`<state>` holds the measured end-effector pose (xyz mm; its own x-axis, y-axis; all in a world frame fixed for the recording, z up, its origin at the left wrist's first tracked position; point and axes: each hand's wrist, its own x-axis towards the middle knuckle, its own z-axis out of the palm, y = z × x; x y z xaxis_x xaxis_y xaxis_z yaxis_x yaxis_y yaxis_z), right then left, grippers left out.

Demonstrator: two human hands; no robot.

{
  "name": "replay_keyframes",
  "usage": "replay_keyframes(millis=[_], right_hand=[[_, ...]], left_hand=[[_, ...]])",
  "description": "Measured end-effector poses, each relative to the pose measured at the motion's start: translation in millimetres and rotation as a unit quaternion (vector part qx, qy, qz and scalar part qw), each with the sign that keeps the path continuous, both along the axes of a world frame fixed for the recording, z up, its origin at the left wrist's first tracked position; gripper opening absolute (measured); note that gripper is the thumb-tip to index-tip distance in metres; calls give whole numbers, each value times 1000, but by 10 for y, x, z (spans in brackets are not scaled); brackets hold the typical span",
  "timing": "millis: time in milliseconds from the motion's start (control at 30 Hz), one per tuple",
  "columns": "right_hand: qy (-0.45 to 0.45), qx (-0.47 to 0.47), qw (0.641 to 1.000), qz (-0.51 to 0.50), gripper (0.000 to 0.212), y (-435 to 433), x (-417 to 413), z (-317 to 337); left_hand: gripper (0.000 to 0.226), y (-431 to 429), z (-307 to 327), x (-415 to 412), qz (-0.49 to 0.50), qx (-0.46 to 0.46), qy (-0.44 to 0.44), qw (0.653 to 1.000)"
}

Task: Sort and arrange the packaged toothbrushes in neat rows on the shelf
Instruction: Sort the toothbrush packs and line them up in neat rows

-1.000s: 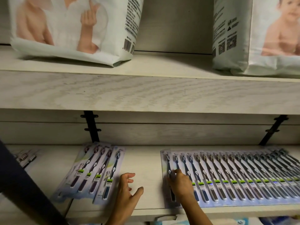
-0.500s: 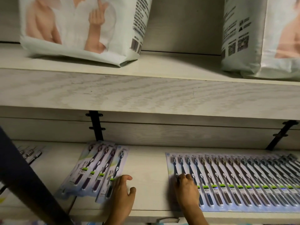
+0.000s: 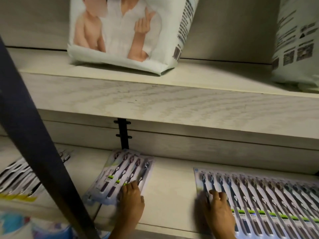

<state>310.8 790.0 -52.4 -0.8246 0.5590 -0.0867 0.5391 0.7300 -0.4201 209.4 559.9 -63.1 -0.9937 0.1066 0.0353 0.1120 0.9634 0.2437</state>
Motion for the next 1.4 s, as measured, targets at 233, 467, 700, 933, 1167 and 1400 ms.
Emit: replay_keyframes(millis=[233,467,700,933,1167,1400], right_hand=[[76,6,994,77,46,-273,-16,-8],[192,-252,946,68,19,-633,-86,145],[153,-510,846,25,19,-830,-190,341],[153,-552,819,-31,4,-783,-137,278],[145,-572,805,-57,16,-695,-64,302],[132,-584,797,-76,17,-654,8,314]], left_hand=[[43,71,-51,24,-3,-19,28,999],[55,211,179,227,-44,44,97,993],[74,473,215,656,-204,163,98,960],[55,259,337,571,-125,423,-173,881],[34,-7,91,-3,-5,80,1,997],[47,60,56,-29,-3,-52,-27,998]])
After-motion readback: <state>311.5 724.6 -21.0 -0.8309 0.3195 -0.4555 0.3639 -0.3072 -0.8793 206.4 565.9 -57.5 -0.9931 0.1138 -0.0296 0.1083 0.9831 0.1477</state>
